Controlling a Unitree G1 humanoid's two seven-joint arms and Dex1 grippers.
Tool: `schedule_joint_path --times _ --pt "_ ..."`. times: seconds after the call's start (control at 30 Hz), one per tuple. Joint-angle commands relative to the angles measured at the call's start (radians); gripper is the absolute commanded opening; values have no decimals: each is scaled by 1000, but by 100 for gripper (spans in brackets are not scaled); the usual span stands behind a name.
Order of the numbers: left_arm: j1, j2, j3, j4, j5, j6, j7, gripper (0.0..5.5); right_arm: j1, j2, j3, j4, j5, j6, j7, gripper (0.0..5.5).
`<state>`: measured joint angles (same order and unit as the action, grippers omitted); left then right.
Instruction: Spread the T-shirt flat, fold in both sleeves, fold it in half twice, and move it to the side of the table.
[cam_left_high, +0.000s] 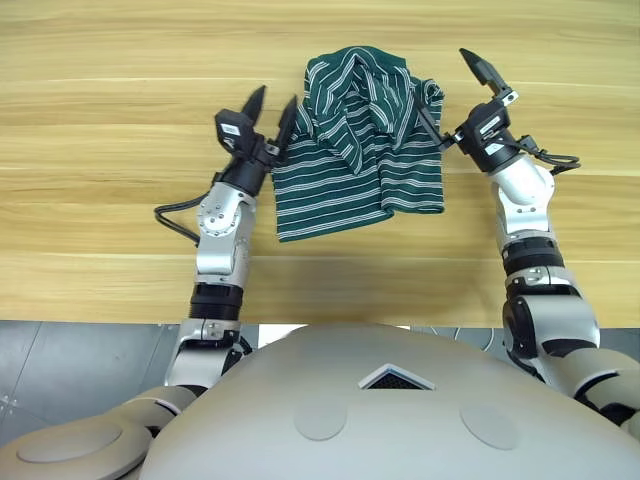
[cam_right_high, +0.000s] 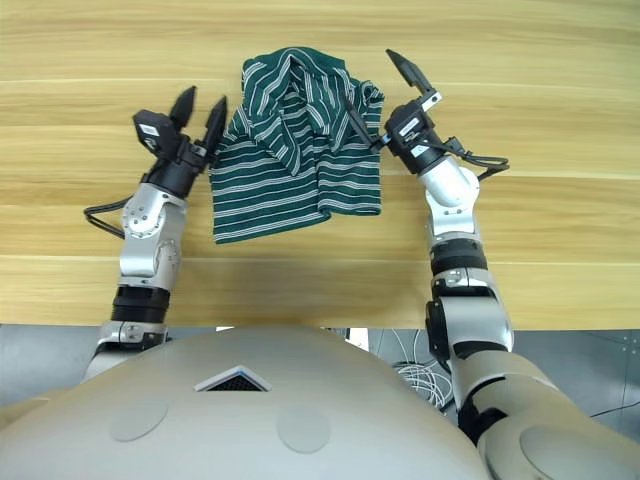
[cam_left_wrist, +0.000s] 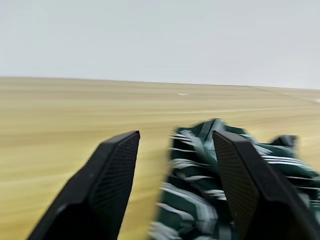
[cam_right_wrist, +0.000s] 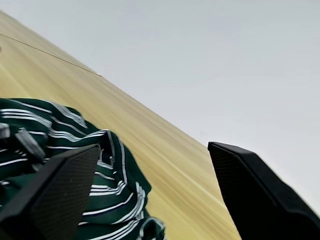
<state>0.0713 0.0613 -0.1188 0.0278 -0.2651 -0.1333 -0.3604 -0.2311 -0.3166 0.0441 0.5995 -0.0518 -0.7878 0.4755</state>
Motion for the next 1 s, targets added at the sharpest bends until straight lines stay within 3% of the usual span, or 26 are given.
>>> schedule_joint_path --times 0.03,0.3,1.0 --pt "31 -25 -39 -75 16 124 47 256 65 5 30 -206 -56 164 -35 402" --pt "-10 -50 -18 -9 28 179 93 256 117 10 82 -365 -100 284 -66 402" --pt "-122 -103 30 158 -30 216 6 256 88 33 128 -306 -151 293 -147 402"
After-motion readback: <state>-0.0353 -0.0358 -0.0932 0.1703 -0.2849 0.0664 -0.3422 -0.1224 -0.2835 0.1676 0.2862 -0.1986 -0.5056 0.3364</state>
